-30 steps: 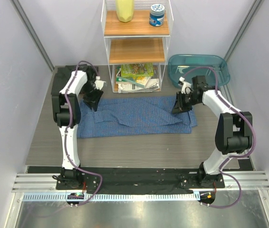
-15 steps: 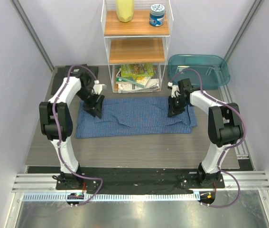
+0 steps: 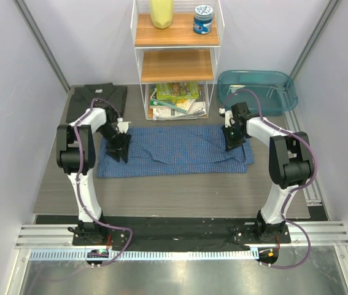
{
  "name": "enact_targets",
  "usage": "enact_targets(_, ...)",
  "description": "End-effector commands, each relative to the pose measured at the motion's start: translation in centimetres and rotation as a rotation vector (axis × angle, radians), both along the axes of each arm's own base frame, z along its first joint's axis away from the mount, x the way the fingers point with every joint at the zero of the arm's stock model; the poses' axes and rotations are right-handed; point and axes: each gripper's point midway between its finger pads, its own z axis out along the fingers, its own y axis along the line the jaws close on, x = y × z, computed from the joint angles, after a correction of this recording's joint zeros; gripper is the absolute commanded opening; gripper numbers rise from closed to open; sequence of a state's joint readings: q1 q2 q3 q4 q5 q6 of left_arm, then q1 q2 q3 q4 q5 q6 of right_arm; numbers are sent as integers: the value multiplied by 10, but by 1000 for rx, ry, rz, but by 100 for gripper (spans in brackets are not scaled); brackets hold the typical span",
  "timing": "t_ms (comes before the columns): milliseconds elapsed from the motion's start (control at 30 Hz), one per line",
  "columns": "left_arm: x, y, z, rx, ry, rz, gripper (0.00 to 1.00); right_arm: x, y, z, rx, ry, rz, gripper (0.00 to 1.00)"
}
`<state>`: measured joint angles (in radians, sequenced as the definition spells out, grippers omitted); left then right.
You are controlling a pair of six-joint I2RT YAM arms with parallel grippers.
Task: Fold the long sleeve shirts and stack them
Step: Fold the shirt
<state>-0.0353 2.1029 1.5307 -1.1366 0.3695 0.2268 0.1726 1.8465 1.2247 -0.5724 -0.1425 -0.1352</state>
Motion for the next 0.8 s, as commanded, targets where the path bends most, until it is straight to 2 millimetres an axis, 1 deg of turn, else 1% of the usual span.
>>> enact_targets(0, -5, 19, 26, 52, -66, -49, 48, 8, -4, 20, -22, -55, 32, 13)
enact_targets(33, -4, 18, 31, 47, -81, -50, 49, 8, -2, 28, -8, -66, 34, 13)
enact_targets(67, -3, 16, 44, 31, -121, -64, 50, 7, 6, 41, 36, -75, 55, 13)
enact_targets(100, -3, 14, 50, 20, -133, -62, 50, 7, 10, 58, 59, -111, 60, 14)
enact_targets(133, -3, 11, 57, 1, -149, -59, 50, 6, 15, 69, 86, -125, 71, 14)
enact_targets(167, -1, -2, 67, -77, -167, -55, 51, 2, 21, 79, 118, -130, 82, 15)
enact_targets(233, 1, -18, 83, -152, -208, -57, 52, -5, 32, 98, 171, -149, 110, 16)
enact_targets(267, 1, -29, 90, -210, -220, -64, 53, -12, 33, 102, 174, -136, 123, 17)
enact_targets(300, 1, -37, 94, -214, -235, -62, 53, -17, 36, 104, 175, -130, 135, 20)
enact_targets(333, 8, -42, 92, -218, -267, -74, 54, -21, 35, 107, 171, -127, 148, 23)
enact_targets(367, 9, -47, 91, -220, -275, -84, 56, -29, 33, 105, 157, -101, 165, 26)
enact_targets(400, 10, -55, 89, -205, -285, -99, 58, -33, 31, 101, 143, -86, 169, 30)
enact_targets(433, 13, -59, 86, -197, -293, -103, 60, -36, 29, 100, 136, -79, 176, 32)
enact_targets(467, 18, -66, 82, -193, -317, -112, 62, -39, 28, 93, 122, -59, 176, 33)
enact_targets(500, 22, -68, 79, -186, -324, -106, 63, -40, 27, 90, 111, -55, 182, 39)
enact_targets(533, 24, -70, 75, -180, -314, -82, 63, -42, 28, 85, 91, -45, 194, 40)
enact_targets(567, 31, -75, 73, -178, -332, -81, 64, -45, 28, 77, 80, -21, 202, 41)
enact_targets(633, 34, -77, 68, -165, -330, -71, 64, -47, 29, 68, 63, -1, 230, 41)
enact_targets(667, 35, -80, 63, -158, -327, -78, 64, -47, 27, 58, 42, 14, 231, 41)
enact_targets(733, 35, -81, 58, -150, -320, -79, 65, -45, 22, 46, 9, 20, 238, 38)
enact_targets(767, 35, -82, 55, -147, -307, -72, 65, -41, 16, 39, -29, 18, 233, 37)
